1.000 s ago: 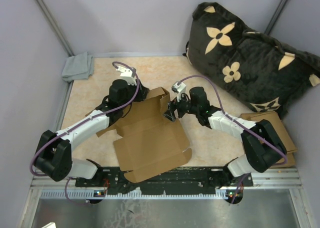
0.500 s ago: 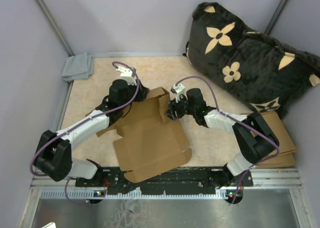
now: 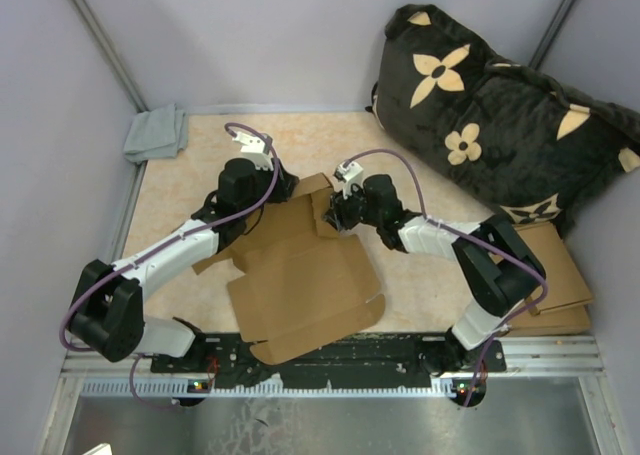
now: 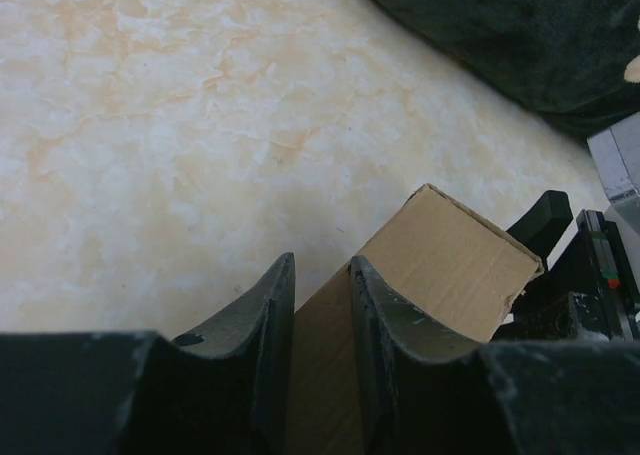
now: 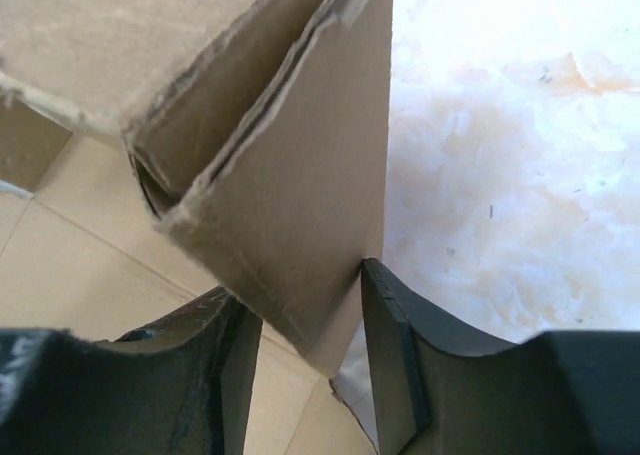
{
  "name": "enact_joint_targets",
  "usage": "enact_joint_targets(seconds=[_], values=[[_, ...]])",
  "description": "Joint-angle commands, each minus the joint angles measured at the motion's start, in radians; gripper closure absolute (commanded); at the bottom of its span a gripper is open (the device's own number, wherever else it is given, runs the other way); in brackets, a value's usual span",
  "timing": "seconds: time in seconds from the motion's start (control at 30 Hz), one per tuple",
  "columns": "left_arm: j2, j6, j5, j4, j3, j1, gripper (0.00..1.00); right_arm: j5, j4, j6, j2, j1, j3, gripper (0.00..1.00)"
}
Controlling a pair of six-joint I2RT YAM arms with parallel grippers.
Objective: Fold the paper box
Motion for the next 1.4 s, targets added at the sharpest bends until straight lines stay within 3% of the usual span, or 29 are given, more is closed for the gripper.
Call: enact_joint_targets(seconds=[0.0,0.33,0.63,0.87,1.17,1.37], values=[[0.002,-0.001,0.038,-0.063,-0.020,-0.005,0.66,0.089,0.105,0.007,0.017,0.014,0.065,0.62],[-0.008,-0.008,0.056,-0.064,-0.019,-0.005,0.66,0.345,0.031,0.046,0.075,0.057,0.101,1.00],[-0.025,-0.006,0.018,-0.086,-0.009,-0.006,0.66,0.700,0.051,0.087,0.078,0.150,0.052,1.00],[-0.119,-0.019,-0.139,-0.093,-0.021,-0.005,0.61,0.918,0.098,0.129,-0.023,0.149,-0.074,1.00],[-0.282,-0.031,-0.392,0.132,-0.177,0.007,0.56,0.903,0.101,0.193,-0.211,0.051,-0.271,1.00],[-0.231,-0.088,-0.374,0.141,-0.135,0.153,0.48,0.885,0.008,0.187,-0.350,0.000,-0.318,1.00]])
